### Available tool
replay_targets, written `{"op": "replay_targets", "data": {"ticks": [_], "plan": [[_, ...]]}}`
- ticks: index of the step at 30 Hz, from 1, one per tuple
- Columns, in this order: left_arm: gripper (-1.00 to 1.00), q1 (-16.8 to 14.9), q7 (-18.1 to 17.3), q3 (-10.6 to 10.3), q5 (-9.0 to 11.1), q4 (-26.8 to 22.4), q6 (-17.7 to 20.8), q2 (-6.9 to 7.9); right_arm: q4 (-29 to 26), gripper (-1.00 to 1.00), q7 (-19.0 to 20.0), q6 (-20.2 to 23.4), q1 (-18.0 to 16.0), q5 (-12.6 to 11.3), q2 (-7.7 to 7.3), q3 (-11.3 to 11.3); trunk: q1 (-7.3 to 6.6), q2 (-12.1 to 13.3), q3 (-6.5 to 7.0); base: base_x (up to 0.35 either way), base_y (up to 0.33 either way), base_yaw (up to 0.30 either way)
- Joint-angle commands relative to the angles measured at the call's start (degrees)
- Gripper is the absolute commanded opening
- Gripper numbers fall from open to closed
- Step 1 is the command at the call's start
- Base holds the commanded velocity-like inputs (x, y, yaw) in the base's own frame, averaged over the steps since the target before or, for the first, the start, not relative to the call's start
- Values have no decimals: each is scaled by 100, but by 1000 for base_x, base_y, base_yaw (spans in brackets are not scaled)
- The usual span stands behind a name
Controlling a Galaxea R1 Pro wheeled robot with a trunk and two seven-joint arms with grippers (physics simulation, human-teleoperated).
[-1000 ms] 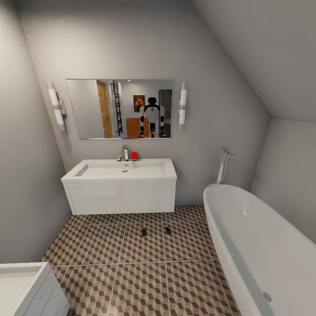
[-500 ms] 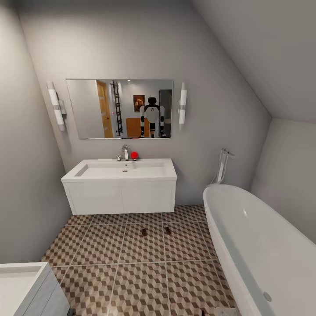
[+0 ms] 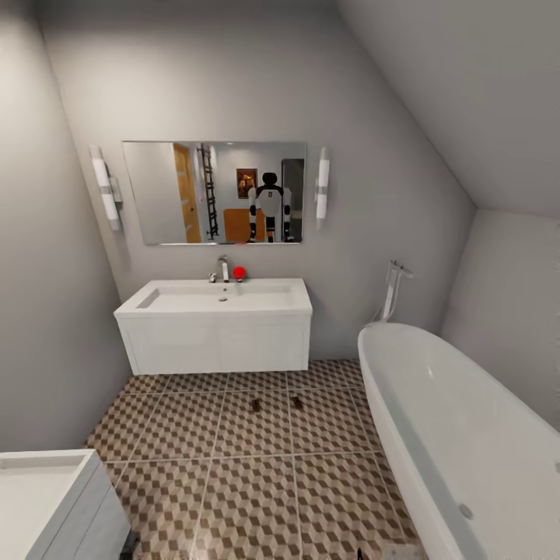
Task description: Take the four mousetraps from the cabinet in the bathroom and place them on the bathroom floor. Make sure all four end up on the same floor surface, and ensure that at least two of them are either under or directly next to the same bathroom sink.
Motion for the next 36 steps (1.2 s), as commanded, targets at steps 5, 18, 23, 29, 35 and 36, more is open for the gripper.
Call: {"op": "replay_targets", "data": {"ticks": [5, 18, 23, 29, 35, 36], "plan": [[100, -6, 9, -49, 37, 18, -27, -3, 7, 100, -31, -16, -2, -40, 0, 50, -1, -4, -2, -327, 0, 0], [100, -4, 9, -49, 37, 18, -27, -3, 9, 100, -31, -16, -2, -40, 5, 54, -1, -4, -2, -335, 0, 0], [100, -5, 9, -49, 37, 18, -27, -3, 9, 100, -31, -16, -2, -33, 6, 57, -1, -4, -2, -327, 0, 0], [100, -7, 9, -49, 37, 18, -27, -8, 7, 100, -31, -16, -2, -32, 14, 58, -1, -4, -2, -106, 0, 0], [100, -7, 9, -49, 37, 18, -27, -11, 7, 100, -31, -16, -2, -31, 15, 58, -1, -4, -2, -18, 0, 0], [100, -7, 9, -49, 37, 18, -27, -12, 6, 100, -31, -16, -2, -31, 16, 58, -1, -4, -2, -6, 0, 0]]}}
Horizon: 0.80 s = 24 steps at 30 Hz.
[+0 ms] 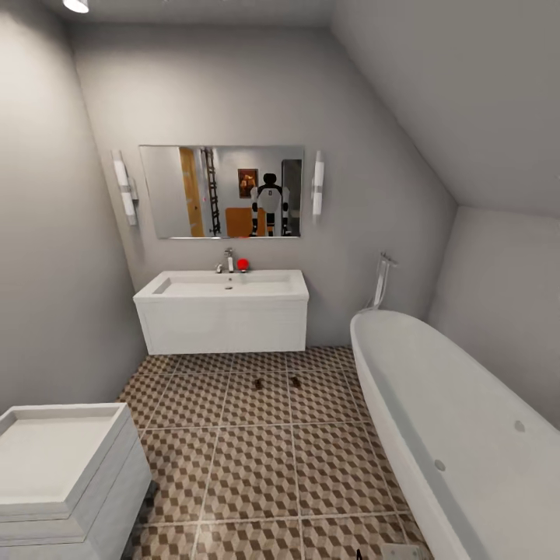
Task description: Take the four mousetraps from the cabinet in the bathroom and place them on the bathroom floor. Make sure all four end up on the same floor surface, and ensure that at least two of them are either under or directly next to the same bathroom sink.
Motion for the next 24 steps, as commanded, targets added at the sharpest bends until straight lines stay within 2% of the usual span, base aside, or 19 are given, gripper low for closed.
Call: {"op": "replay_targets", "data": {"ticks": [1, 10, 24], "plan": [[100, -5, 11, -48, 36, 21, -29, -4, 6, 100, -31, -16, -3, -39, -1, 49, 2, -4, -2, -5, 0, 0], [100, -6, 11, -48, 36, 21, -29, -5, 11, 100, -31, -16, -3, -39, -1, 49, 2, -4, -2, -1, 0, 45], [100, -4, 11, -48, 36, 21, -21, -5, 12, 100, -31, -16, -3, -39, 2, 49, 2, -4, -2, 0, 0, 255]]}}
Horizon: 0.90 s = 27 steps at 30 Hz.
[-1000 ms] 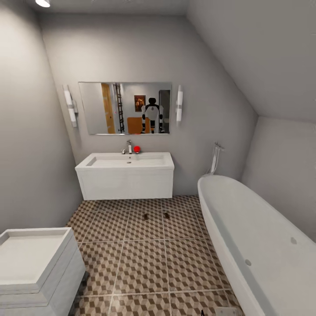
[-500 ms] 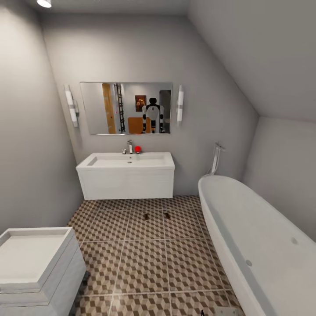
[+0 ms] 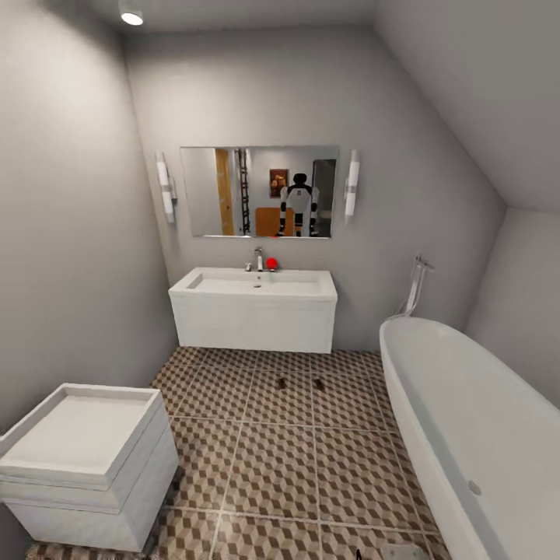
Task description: Take the four mousetraps from the cabinet in the bathroom and place them on the bathroom floor. Make sure all four end up on the same floor surface, and ensure that at least two of them are either under or directly next to the same bathroom sink.
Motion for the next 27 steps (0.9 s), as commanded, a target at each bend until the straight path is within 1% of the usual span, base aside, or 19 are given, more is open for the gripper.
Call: {"op": "replay_targets", "data": {"ticks": [1, 27], "plan": [[100, -6, 8, -48, 36, 21, -27, -4, 4, 100, -33, -15, -1, -39, -1, 49, 2, -4, -2, 0, 0, 283], [100, -7, 8, -48, 36, 22, -24, -16, 5, 100, -33, -15, -1, -39, 4, 49, 2, -4, -2, 0, 0, 285]]}}
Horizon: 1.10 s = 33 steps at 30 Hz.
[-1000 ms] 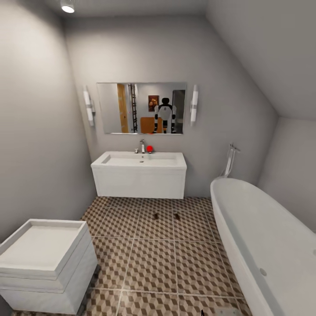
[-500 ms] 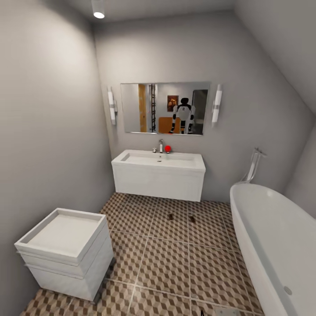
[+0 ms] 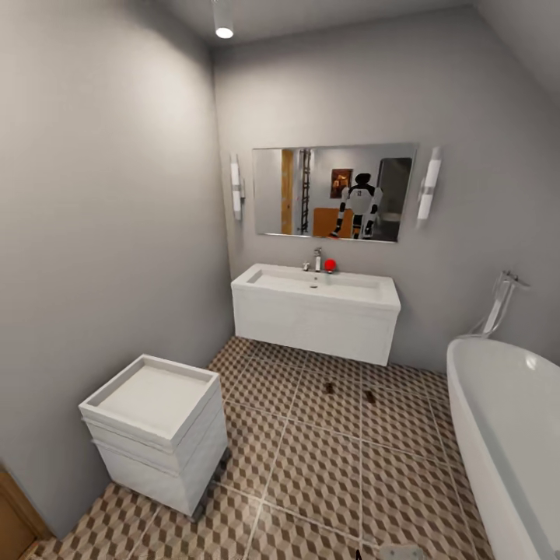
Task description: Take the four mousetraps from the cabinet in the bathroom and place them on the bathroom floor. Make sure all four end up on the same floor surface, and ensure that at least two of them are either under or directly next to the same bathroom sink.
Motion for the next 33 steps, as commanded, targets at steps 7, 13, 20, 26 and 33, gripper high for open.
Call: {"op": "replay_targets", "data": {"ticks": [7, 13, 20, 26, 33], "plan": [[100, -6, 11, -47, 37, 23, -27, -16, 3, 100, -32, -15, -1, -39, -2, 50, 2, -4, -2, 0, 0, 285], [100, -8, 11, -47, 37, 22, -23, -19, 3, 100, -32, -15, -1, -39, -2, 50, 2, -4, -2, 0, 0, 285], [100, -6, 11, -47, 37, 25, -23, -20, 3, 100, -32, -15, -1, -39, -2, 50, 2, -4, -2, 0, 0, 285], [100, -5, 11, -47, 37, 23, -23, -20, 3, 100, -32, -15, -1, -39, -2, 50, 2, -4, -2, 0, 0, 285], [100, -7, 11, -47, 37, 23, -23, -20, 3, 100, -32, -15, -1, -39, -2, 50, 2, -4, -2, 0, 0, 285]]}}
